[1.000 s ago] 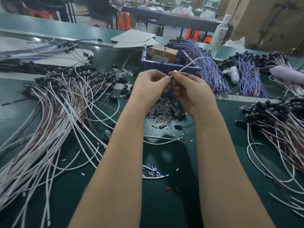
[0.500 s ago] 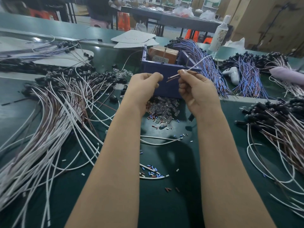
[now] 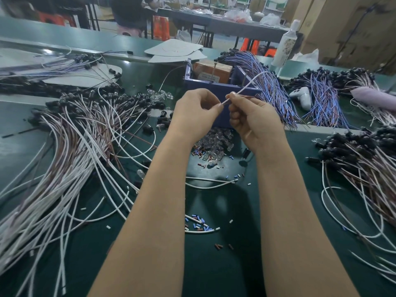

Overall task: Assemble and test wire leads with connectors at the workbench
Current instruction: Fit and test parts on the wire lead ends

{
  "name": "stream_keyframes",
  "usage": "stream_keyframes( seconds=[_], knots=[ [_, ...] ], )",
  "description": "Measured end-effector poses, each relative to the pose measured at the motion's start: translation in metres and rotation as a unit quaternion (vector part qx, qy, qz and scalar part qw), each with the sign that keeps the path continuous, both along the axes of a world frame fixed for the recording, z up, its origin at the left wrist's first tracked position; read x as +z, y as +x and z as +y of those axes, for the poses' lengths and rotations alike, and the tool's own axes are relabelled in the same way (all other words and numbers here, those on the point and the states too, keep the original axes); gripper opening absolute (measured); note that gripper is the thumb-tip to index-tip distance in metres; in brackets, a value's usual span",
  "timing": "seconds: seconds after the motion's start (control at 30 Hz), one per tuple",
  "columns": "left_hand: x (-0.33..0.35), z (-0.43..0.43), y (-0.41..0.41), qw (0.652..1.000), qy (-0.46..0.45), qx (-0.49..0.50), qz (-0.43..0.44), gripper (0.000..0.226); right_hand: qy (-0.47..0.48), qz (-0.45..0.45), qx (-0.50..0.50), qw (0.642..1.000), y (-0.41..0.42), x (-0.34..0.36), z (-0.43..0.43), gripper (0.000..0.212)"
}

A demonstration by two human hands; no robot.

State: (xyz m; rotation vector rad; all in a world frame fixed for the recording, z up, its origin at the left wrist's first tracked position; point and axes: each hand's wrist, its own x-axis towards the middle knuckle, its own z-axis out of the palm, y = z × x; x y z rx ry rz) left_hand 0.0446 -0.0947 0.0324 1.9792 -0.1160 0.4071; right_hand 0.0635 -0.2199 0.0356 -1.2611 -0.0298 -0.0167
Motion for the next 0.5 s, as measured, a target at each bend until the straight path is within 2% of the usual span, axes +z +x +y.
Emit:
stream_keyframes(
  seconds=[0.27,0.37,0.43,0.5],
  knots=[
    [-0.0015,-0.0028,-0.0021,0.992,0.109,0.024,-0.06,0.006,-0.049,0.009,-0.021,0.999,0.0027,-0.0042,-0.004,0.014],
    [-0.0007,-0.0042,-0.0023,0.986,0.147,0.033,-0.073,0.008,-0.115,0.001,-0.04,0.993,0.004,-0.0058,-0.0058,0.015],
    [-0.0009,-0.0048,-0.0024,0.986,0.148,0.026,-0.065,0.009,-0.147,-0.011,-0.049,0.988,0.0046,-0.0057,-0.0071,0.017],
    [-0.0013,-0.0043,-0.0019,0.989,0.135,0.013,-0.057,0.01,-0.138,-0.017,-0.044,0.989,0.0048,-0.0047,-0.0079,0.015]
  ],
)
